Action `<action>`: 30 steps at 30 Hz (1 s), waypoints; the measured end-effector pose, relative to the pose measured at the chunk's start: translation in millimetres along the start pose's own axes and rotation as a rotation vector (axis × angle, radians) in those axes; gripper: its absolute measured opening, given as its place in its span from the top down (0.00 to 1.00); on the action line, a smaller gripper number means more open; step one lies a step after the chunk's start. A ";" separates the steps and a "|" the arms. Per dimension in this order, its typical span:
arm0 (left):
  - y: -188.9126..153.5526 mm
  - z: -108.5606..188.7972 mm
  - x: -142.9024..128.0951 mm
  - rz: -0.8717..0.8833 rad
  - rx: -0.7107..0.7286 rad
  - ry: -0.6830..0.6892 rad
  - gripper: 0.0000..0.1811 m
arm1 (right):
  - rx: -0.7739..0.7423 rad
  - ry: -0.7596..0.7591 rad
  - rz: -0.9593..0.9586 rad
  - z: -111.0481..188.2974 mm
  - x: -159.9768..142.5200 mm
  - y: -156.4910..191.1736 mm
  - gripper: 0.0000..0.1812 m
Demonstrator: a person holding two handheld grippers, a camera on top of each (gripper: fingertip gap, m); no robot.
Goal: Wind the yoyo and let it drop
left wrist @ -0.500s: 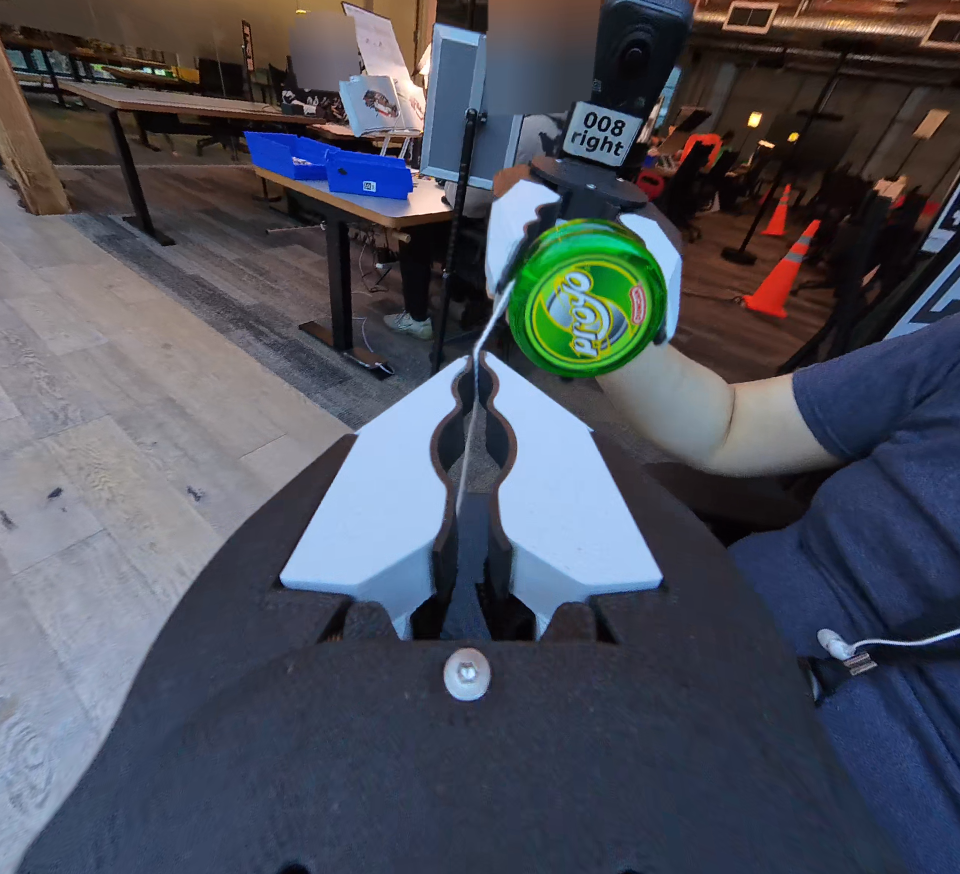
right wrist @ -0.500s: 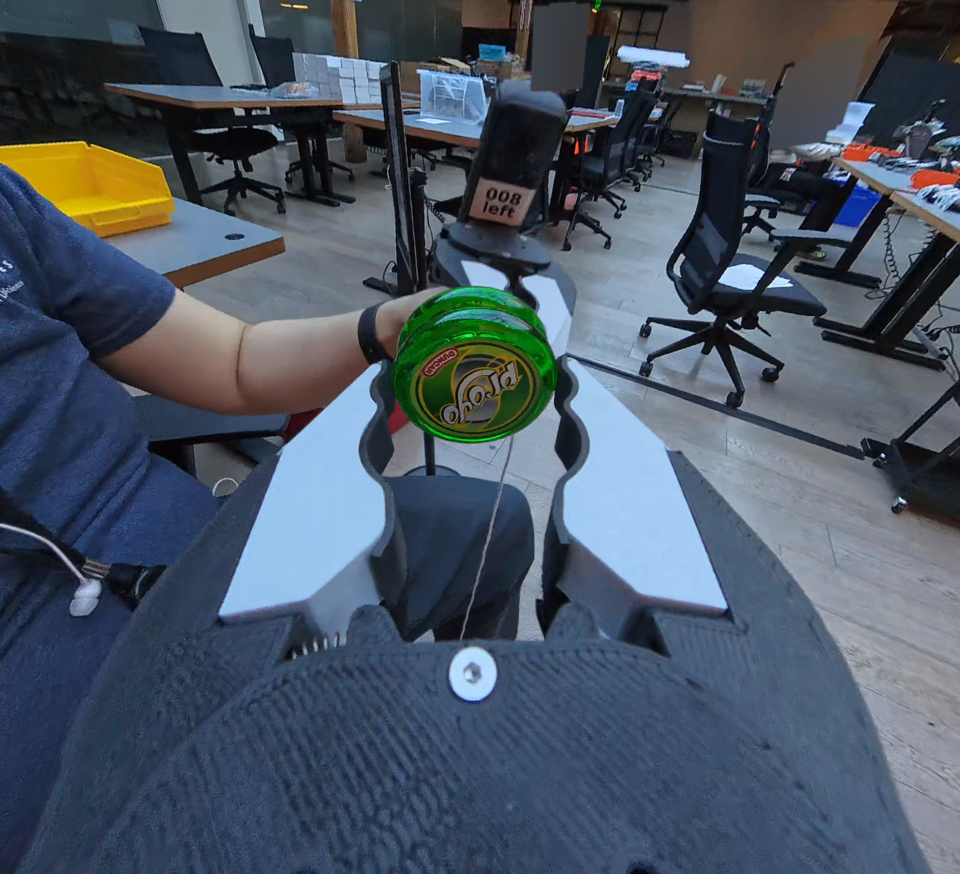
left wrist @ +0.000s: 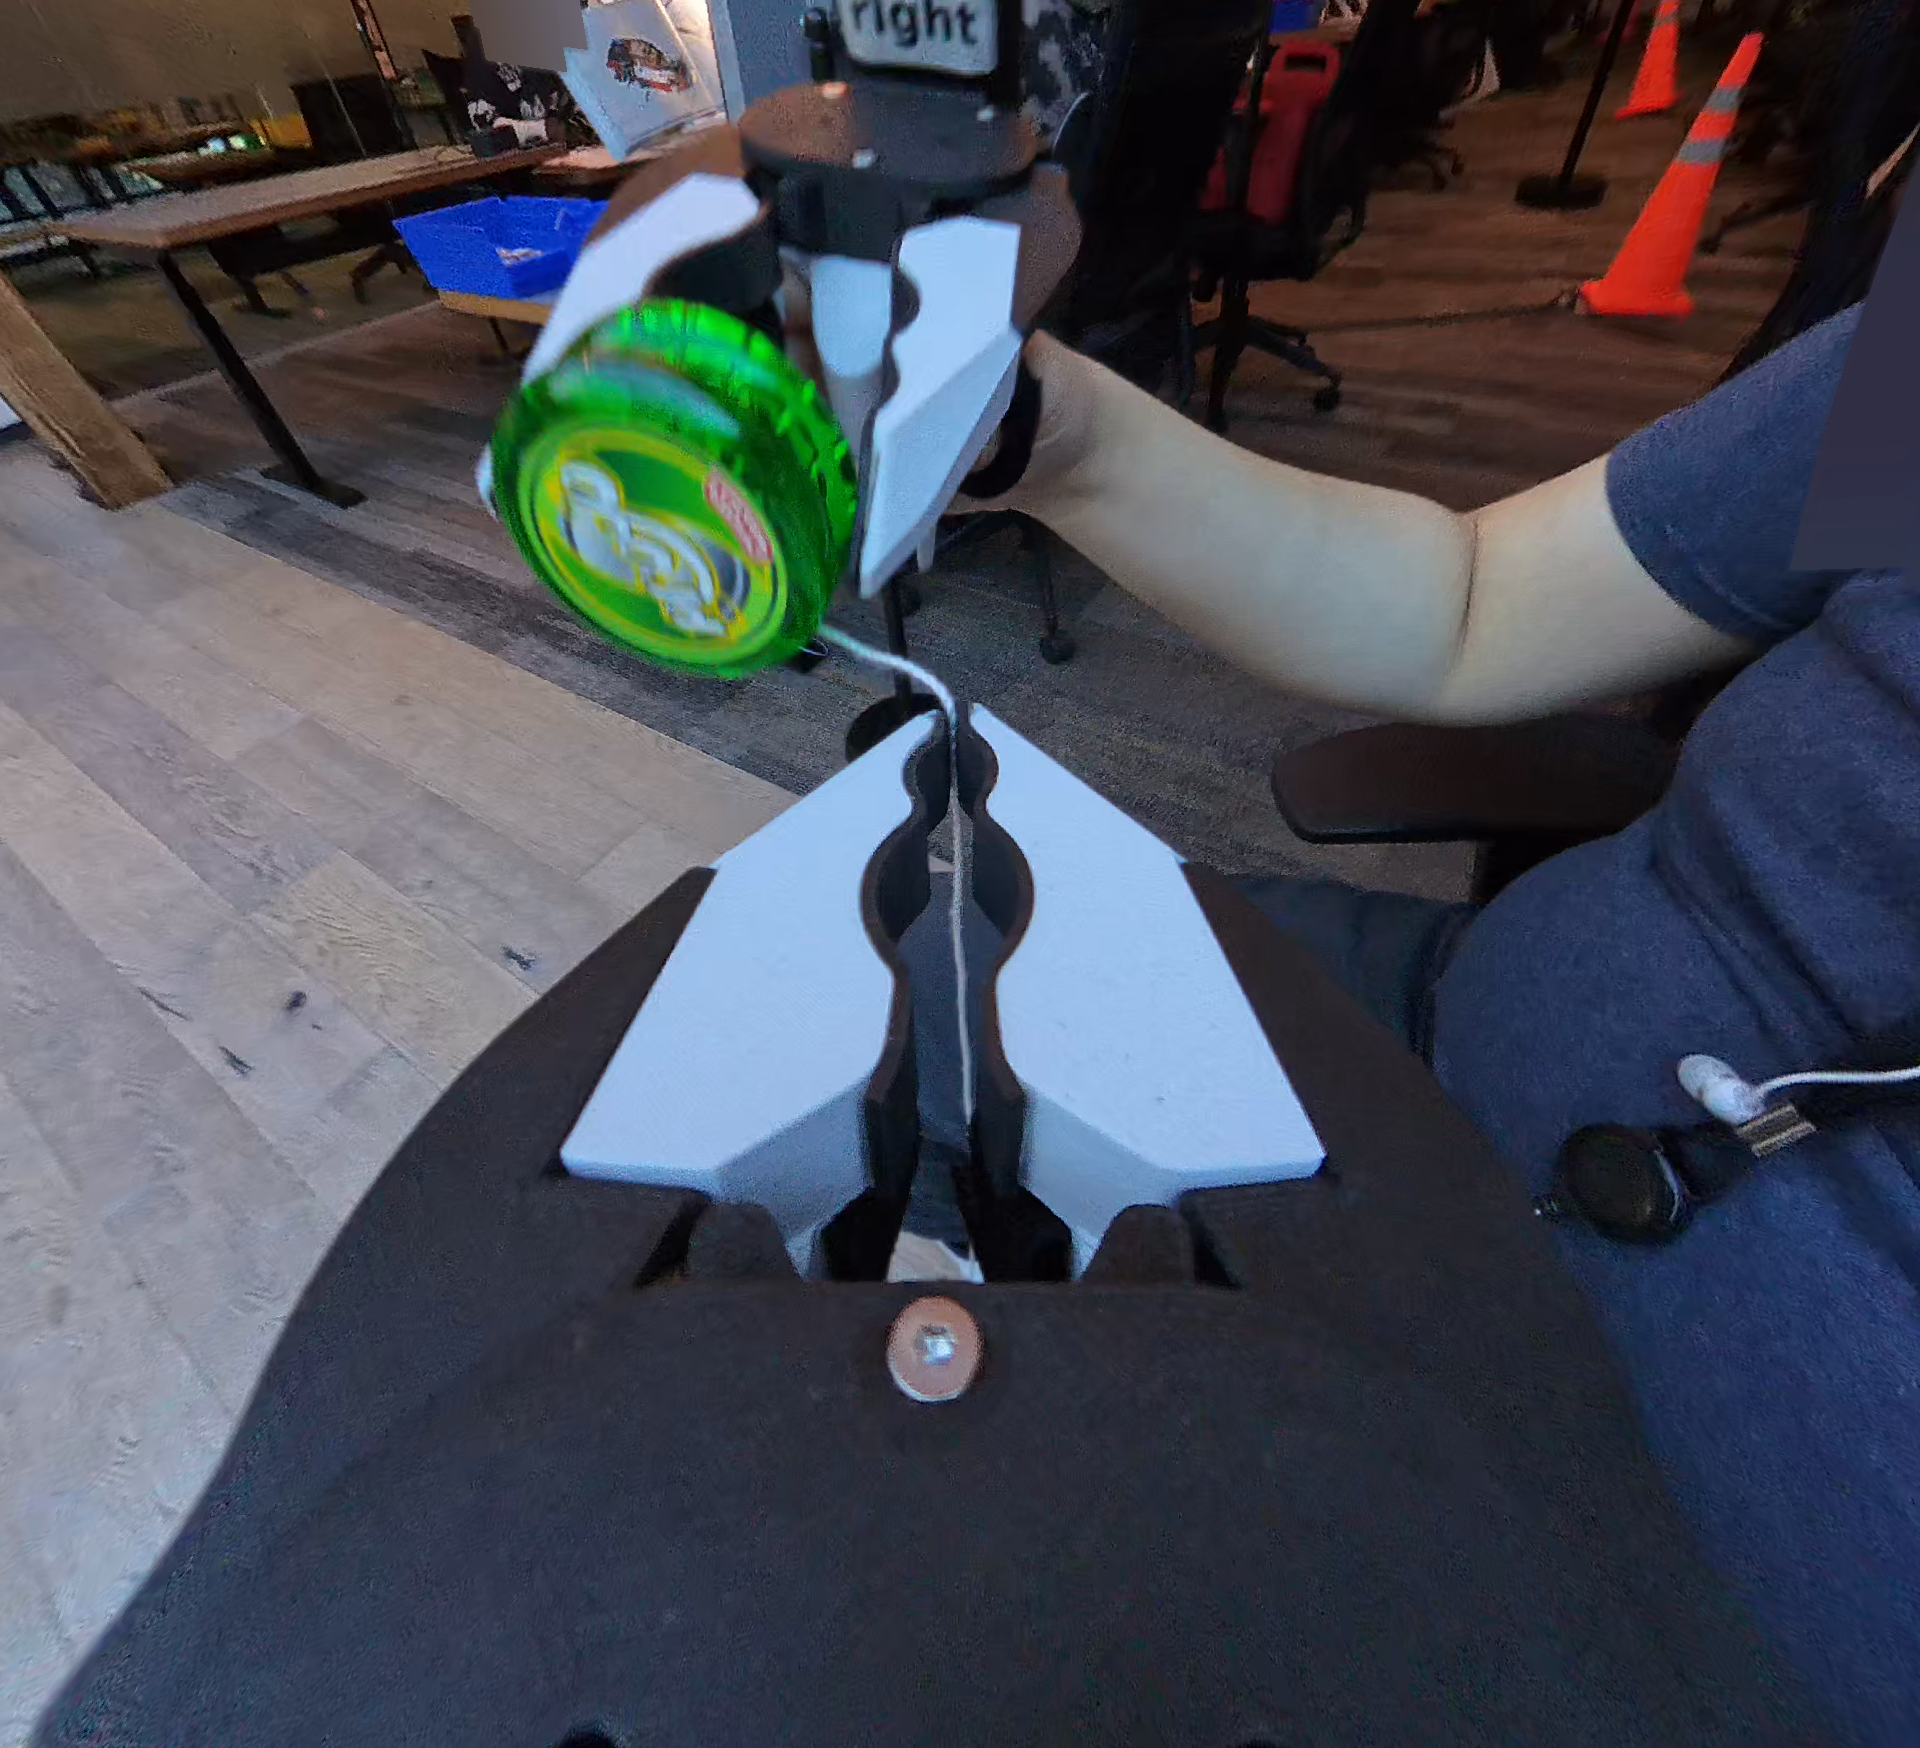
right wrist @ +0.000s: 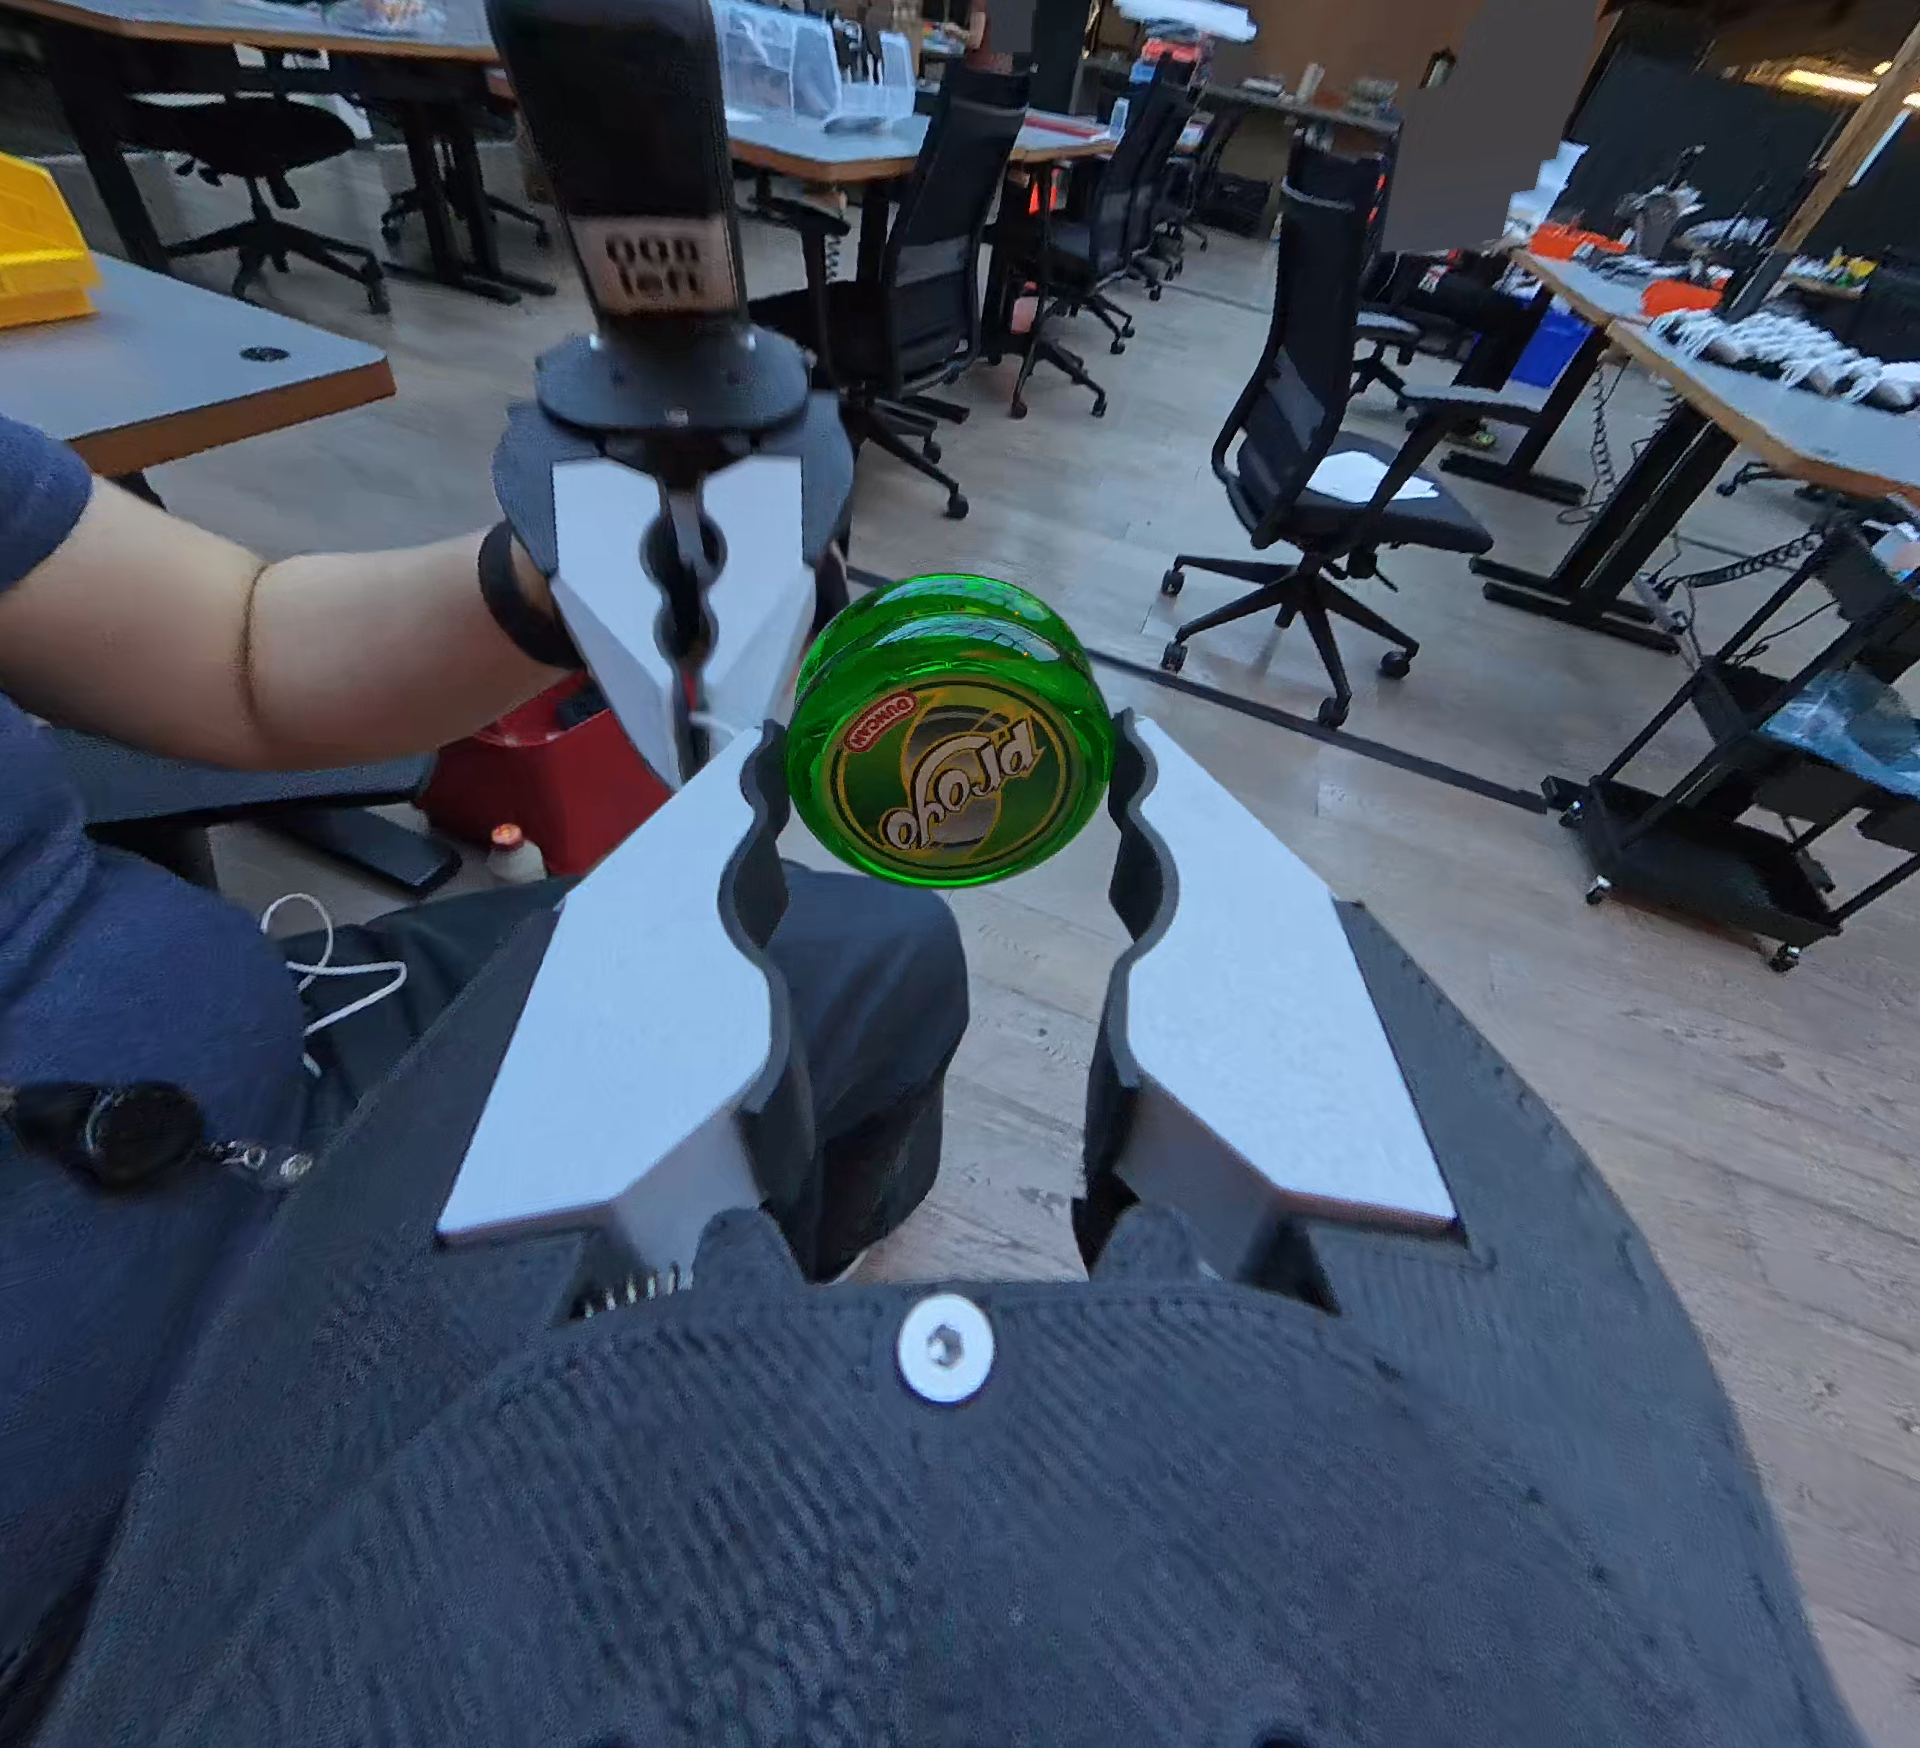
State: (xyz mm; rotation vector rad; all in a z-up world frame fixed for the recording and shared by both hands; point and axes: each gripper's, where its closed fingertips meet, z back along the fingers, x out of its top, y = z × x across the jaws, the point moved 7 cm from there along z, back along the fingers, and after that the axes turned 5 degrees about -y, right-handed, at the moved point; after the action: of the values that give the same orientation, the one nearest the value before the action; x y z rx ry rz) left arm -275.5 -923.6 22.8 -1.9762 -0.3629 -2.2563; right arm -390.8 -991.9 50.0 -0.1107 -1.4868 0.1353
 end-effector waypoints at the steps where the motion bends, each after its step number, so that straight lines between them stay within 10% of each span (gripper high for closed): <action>1: -2.4 3.9 7.9 -0.029 -0.012 0.001 1.00 | 0.019 0.027 -0.007 -2.0 -5.2 1.5 0.66; 10: 3.9 8.7 24.6 0.152 -0.278 -0.034 1.00 | 0.158 -0.029 -0.108 -9.5 -15.9 14.4 0.67; 21: 20.9 21.3 24.8 0.161 -0.140 -0.097 1.00 | 0.143 -0.152 -0.397 -6.5 -27.2 -8.9 0.66; 30: 47.4 15.6 17.5 0.106 -0.005 0.013 1.00 | 0.194 -0.019 -0.234 -28.0 -40.5 20.2 0.66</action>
State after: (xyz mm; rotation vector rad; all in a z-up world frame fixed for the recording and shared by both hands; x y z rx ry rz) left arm -251.3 -964.1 46.7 -1.9336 -0.2455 -2.2061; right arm -366.5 -978.1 4.7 0.2205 -1.4859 0.0908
